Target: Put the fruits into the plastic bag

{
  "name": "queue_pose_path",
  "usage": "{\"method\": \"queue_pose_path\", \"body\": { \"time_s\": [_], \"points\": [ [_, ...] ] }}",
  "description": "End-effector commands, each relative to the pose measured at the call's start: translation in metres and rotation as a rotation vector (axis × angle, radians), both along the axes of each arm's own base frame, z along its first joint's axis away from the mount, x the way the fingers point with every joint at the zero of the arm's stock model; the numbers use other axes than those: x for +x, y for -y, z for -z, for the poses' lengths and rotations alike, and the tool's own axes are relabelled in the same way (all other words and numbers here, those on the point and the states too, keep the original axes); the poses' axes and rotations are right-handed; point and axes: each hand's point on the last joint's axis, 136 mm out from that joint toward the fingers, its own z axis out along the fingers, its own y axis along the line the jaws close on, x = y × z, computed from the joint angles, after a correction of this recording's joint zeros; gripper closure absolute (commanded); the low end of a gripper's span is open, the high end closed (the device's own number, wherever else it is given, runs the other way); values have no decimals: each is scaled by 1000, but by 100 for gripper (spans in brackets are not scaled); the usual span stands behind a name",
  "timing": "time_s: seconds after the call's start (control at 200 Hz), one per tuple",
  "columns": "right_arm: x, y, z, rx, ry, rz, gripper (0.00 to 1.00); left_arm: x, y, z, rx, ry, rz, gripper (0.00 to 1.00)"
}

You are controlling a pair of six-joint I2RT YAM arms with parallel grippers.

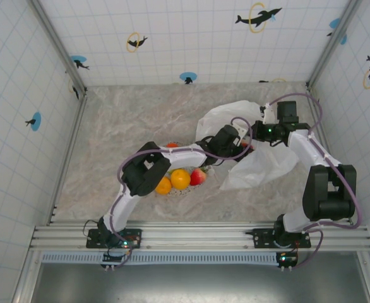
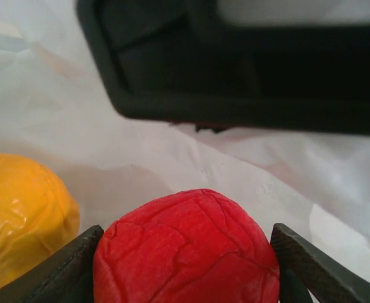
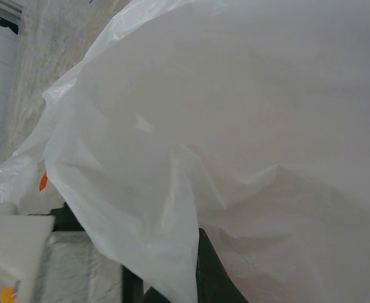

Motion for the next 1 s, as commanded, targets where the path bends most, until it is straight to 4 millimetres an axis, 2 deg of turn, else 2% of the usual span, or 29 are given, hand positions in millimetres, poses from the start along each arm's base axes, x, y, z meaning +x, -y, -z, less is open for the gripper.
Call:
{"method": "queue_pose_path", "body": {
  "time_s": [0.0,0.125,0.27,0.4,0.615,0.746,0.866,0.996],
  "points": [
    [-1,1,-10,7,29,9,100,4,14,-10,-63,16,6,25],
    [0,2,-11,3,29,12,100,3,12,-16,-63,31,11,19],
    [-1,4,-10,-1,27,16,100,-2,4,-28,-60,52,17,17],
    [0,10,-9,-11,25,30,100,-11,-12,-48,-67,77,23,17],
    [3,23,-7,-55,30,69,100,-31,-50,-74,-60,114,18,18],
    [4,26,-3,-71,24,75,100,-33,-72,-88,-49,138,-13,18],
    [4,25,-2,-67,21,69,100,-32,-82,-98,-43,146,-32,18],
    [3,27,-3,-75,24,74,100,-42,-91,-109,-46,142,-16,19]
  ]
}}
